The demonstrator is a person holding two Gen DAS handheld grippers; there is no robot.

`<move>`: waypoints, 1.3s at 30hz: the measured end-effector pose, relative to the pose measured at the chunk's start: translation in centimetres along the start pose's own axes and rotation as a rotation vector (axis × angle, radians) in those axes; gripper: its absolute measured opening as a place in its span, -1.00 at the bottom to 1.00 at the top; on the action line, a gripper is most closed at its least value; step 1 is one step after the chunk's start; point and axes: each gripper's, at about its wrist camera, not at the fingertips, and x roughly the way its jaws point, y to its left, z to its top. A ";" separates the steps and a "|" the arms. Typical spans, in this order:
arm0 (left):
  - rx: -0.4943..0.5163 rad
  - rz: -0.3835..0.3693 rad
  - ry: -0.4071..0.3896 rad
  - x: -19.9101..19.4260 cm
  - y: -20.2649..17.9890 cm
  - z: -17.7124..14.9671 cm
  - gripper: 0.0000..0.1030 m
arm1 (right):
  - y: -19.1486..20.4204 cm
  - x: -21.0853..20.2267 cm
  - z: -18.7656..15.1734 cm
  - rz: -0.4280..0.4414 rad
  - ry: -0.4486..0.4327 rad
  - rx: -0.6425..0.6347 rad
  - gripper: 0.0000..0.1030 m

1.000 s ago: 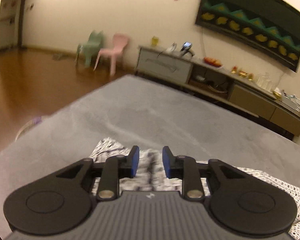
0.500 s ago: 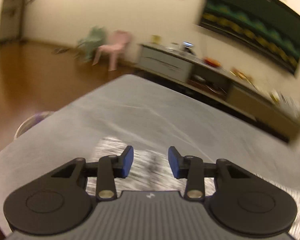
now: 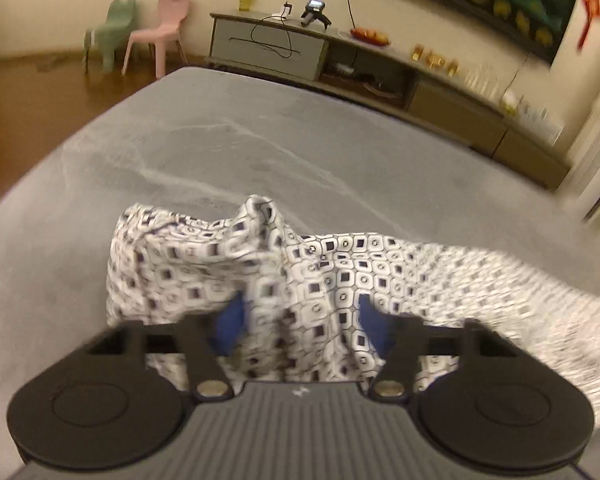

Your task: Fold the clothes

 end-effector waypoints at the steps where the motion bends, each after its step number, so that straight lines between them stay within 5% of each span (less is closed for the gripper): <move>1: -0.008 0.009 -0.027 -0.1 0.2 0.5 -0.90 | 0.6 0.2 -0.1 -0.011 0.011 -0.034 -0.28; 2: -0.016 0.019 -0.054 -0.2 0.4 0.9 -0.91 | 0.8 0.1 0.0 -0.011 0.004 -0.062 -0.82; 3: -0.054 0.029 -0.117 -1.3 1.3 1.7 -0.91 | 0.7 -0.5 0.1 0.004 -0.025 -0.072 -1.00; 7: -0.193 0.140 -0.252 -5.4 5.3 3.0 -0.91 | -1.2 -5.5 0.2 0.136 -0.235 0.037 -1.00; 11: -0.063 0.134 -0.236 -6.9 1.7 1.8 -0.59 | -2.2 -5.3 0.0 0.146 -0.200 0.101 -1.00; 14: 0.051 0.004 -0.223 -9.0 -4.5 0.2 -0.33 | 1.0 -7.0 -1.0 0.182 -0.259 -0.078 -1.00; 16: 0.114 -0.140 -0.217 -10.5 -9.0 -0.8 -0.13 | 4.1 -8.5 -2.2 0.215 -0.306 -0.248 -1.00; 21: 0.273 -0.526 -0.083 -10.9 -20.6 -1.9 0.44 | 13.3 -9.2 -10.0 0.230 -0.257 -0.736 -1.00; 25: 0.415 -0.571 0.032 -7.3 -28.7 -4.0 0.45 | 15.2 -9.6 -12.0 0.248 -0.239 -0.873 -1.00; 28: 0.320 -0.536 0.105 -4.2 -28.7 -4.6 0.39 | 15.7 -10.0 -12.1 0.279 -0.220 -0.891 -1.00; 31: 0.207 -0.498 0.177 -1.0 -28.2 -5.0 -0.09 | 15.4 -10.1 -11.9 0.284 -0.208 -0.897 -1.00; 32: 0.169 -0.485 0.201 0.0 -28.1 -5.2 -0.11 | 15.1 -10.0 -11.7 0.279 -0.195 -0.892 -1.00; 34: 0.093 -0.459 0.249 2.1 -27.8 -5.5 -0.07 | 14.9 -9.7 -11.5 0.273 -0.178 -0.886 -1.00; 37: -0.002 -0.442 0.291 3.8 -26.9 -6.1 0.30 | 14.9 -9.1 -11.1 0.266 -0.157 -0.880 -1.00; 39: -0.035 -0.446 0.308 4.1 -26.6 -6.9 0.38 | 14.9 -9.0 -10.7 0.271 -0.163 -0.867 -1.00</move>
